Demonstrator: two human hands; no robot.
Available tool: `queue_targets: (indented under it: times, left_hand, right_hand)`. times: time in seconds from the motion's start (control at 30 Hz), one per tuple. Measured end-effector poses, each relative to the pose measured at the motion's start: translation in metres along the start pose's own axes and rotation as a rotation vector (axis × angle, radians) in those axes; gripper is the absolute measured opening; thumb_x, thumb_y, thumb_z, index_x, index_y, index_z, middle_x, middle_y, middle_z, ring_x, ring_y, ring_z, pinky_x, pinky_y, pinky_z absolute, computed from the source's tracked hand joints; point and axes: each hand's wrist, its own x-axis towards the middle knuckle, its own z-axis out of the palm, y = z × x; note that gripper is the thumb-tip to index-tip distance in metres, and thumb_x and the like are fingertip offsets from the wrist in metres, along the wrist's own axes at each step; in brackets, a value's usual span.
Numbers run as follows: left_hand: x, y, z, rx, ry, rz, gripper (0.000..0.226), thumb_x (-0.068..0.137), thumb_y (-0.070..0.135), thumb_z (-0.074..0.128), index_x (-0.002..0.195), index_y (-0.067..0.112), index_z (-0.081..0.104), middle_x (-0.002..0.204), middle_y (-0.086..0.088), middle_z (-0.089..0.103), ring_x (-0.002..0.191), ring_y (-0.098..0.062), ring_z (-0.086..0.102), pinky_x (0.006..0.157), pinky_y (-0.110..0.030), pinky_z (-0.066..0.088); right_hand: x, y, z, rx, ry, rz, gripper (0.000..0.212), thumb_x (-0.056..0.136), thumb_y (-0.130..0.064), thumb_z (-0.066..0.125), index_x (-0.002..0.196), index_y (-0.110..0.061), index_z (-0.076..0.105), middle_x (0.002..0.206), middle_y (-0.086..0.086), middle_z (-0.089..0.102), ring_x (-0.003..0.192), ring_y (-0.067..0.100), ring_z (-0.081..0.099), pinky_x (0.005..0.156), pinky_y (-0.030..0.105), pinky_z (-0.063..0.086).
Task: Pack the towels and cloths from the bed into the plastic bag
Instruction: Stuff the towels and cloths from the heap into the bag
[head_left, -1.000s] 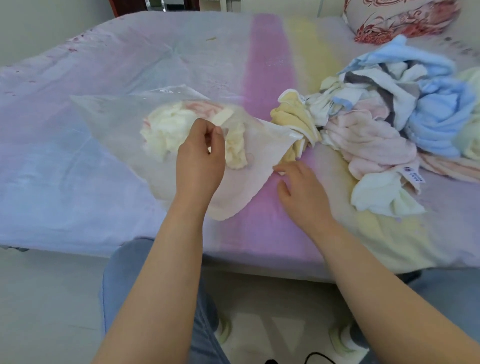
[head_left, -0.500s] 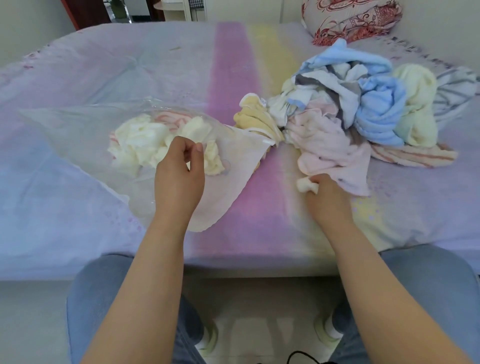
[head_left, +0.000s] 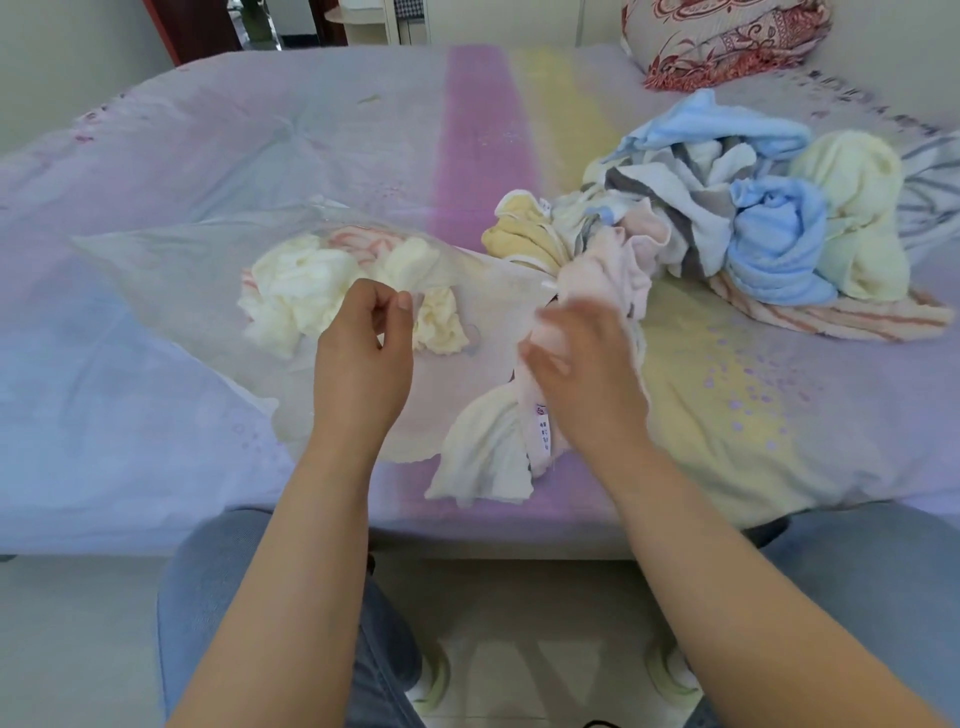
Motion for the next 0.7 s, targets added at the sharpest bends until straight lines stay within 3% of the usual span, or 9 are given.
queue_targets:
  times: [0.07,0.13,0.2,0.27,0.33,0.43,0.5,0.6,0.7]
  left_hand:
    - [0.0,0.001,-0.001,-0.002,-0.001,0.001,0.021,0.099,0.027,0.047,0.084,0.013,0.048,0.065,0.015,0.048,0.062,0.011,0.049,0.054,-0.007,0.035]
    - [0.001,0.001,-0.002,0.002,-0.004,0.005,0.021,0.099,0.028,0.047,0.084,0.013,0.048,0.066,0.014,0.049,0.061,0.011,0.049,0.054,-0.007,0.034]
    - [0.003,0.001,-0.003,0.007,-0.003,0.007,0.021,0.099,0.028,0.047,0.084,0.014,0.048,0.065,0.013,0.049,0.059,0.009,0.049,0.052,-0.007,0.033]
    - [0.005,-0.001,-0.006,0.012,0.008,0.003,0.021,0.099,0.028,0.046,0.085,0.013,0.049,0.065,0.012,0.048,0.058,0.005,0.047,0.052,-0.009,0.034]
    - [0.007,-0.002,-0.008,0.006,0.026,-0.008,0.02,0.1,0.027,0.045,0.085,0.013,0.048,0.066,0.011,0.048,0.058,0.005,0.047,0.053,-0.008,0.035]
    - [0.01,0.0,-0.01,-0.007,0.05,-0.021,0.019,0.099,0.026,0.045,0.084,0.015,0.048,0.067,0.012,0.048,0.06,0.006,0.047,0.055,-0.007,0.035]
    - [0.014,0.002,-0.01,-0.008,0.066,-0.028,0.018,0.099,0.026,0.045,0.084,0.015,0.048,0.067,0.012,0.049,0.06,0.006,0.048,0.055,-0.007,0.034]
    - [0.02,0.003,-0.013,-0.034,0.089,-0.044,0.019,0.099,0.026,0.046,0.086,0.012,0.05,0.067,0.011,0.049,0.059,0.001,0.046,0.056,-0.008,0.035]
    - [0.022,0.004,-0.018,-0.074,0.109,-0.044,0.021,0.099,0.026,0.046,0.084,0.012,0.05,0.067,0.011,0.048,0.059,0.001,0.044,0.057,-0.009,0.035]
  right_hand:
    - [0.033,0.011,-0.006,-0.202,0.001,0.046,0.078,0.082,-0.034,0.067,0.147,-0.028,0.025,0.155,0.007,0.017,0.139,0.031,0.024,0.109,0.039,0.028]
    - [0.058,0.023,-0.007,-0.356,-0.15,0.202,0.087,0.084,-0.033,0.064,0.151,-0.019,0.009,0.151,0.015,0.023,0.132,0.036,0.035,0.099,0.042,0.037]
    - [0.069,0.029,-0.009,-0.468,-0.207,0.248,0.057,0.088,-0.028,0.054,0.139,-0.009,0.035,0.131,0.015,0.05,0.11,0.032,0.055,0.077,0.034,0.041]
    - [0.068,0.024,-0.02,-0.424,-0.18,0.186,0.029,0.086,-0.023,0.053,0.11,-0.006,0.057,0.103,0.01,0.062,0.09,0.029,0.058,0.068,0.03,0.036]
    - [0.063,0.015,-0.034,-0.222,-0.075,0.126,0.025,0.084,-0.026,0.058,0.099,-0.006,0.059,0.095,0.009,0.058,0.09,0.029,0.056,0.072,0.032,0.039]
    - [0.039,-0.007,-0.046,0.017,0.247,-0.22,0.032,0.074,-0.024,0.067,0.095,-0.001,0.06,0.12,0.011,0.05,0.114,0.032,0.048,0.095,0.039,0.04]
    - [0.015,-0.028,-0.046,0.114,0.308,-0.433,0.037,0.072,-0.025,0.068,0.1,-0.002,0.063,0.14,0.003,0.034,0.132,0.024,0.033,0.111,0.038,0.029]
    - [-0.011,-0.05,-0.028,0.072,0.121,-0.648,0.049,0.071,-0.034,0.064,0.112,-0.006,0.062,0.147,0.009,0.036,0.137,0.035,0.031,0.113,0.051,0.026]
    - [-0.017,-0.045,0.012,0.105,-0.318,-0.438,0.034,0.076,-0.033,0.063,0.103,-0.016,0.052,0.113,0.004,0.057,0.106,0.028,0.053,0.09,0.045,0.042]
